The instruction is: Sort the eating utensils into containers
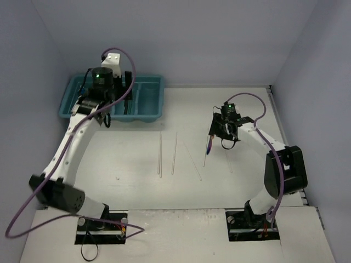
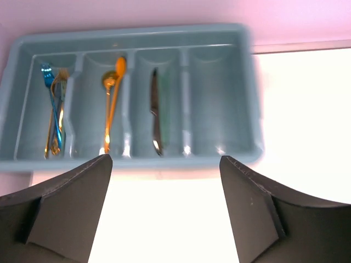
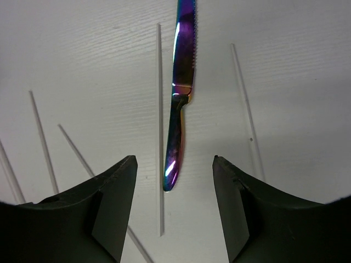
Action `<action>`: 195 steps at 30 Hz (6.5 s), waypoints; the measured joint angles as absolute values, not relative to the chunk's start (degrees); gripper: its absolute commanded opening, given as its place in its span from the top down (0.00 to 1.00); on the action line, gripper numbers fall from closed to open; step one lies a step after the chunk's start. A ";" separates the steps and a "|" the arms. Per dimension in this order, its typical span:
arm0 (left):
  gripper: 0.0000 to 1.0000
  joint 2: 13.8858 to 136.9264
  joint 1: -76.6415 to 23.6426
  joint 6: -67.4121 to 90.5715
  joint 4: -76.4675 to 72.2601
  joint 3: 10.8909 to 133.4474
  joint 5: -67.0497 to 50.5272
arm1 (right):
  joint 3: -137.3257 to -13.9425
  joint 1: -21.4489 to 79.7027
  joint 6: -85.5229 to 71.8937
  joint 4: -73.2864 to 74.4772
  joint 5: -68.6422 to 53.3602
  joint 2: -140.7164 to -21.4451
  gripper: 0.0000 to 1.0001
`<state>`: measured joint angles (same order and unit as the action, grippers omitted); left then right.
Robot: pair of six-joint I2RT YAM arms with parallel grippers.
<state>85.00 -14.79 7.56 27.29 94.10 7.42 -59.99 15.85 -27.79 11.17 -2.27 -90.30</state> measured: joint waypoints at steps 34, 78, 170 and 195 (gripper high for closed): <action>0.23 53.37 -16.01 9.93 27.48 52.64 7.39 | -68.25 20.16 -29.96 12.17 8.42 -108.60 0.70; 0.23 79.37 -44.36 34.39 1.14 61.57 -11.81 | -68.25 23.17 -31.98 12.93 -2.01 -84.23 1.00; 0.57 104.24 -11.62 9.95 27.13 94.46 2.08 | -52.91 7.90 -25.50 11.93 0.65 -71.02 0.35; 0.58 89.14 -45.67 28.25 24.86 57.34 10.59 | -48.73 7.90 -25.15 12.29 1.13 -66.24 0.35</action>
<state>89.14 -45.67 28.25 24.86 57.34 10.59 -48.73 7.90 -25.15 12.29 1.13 -66.24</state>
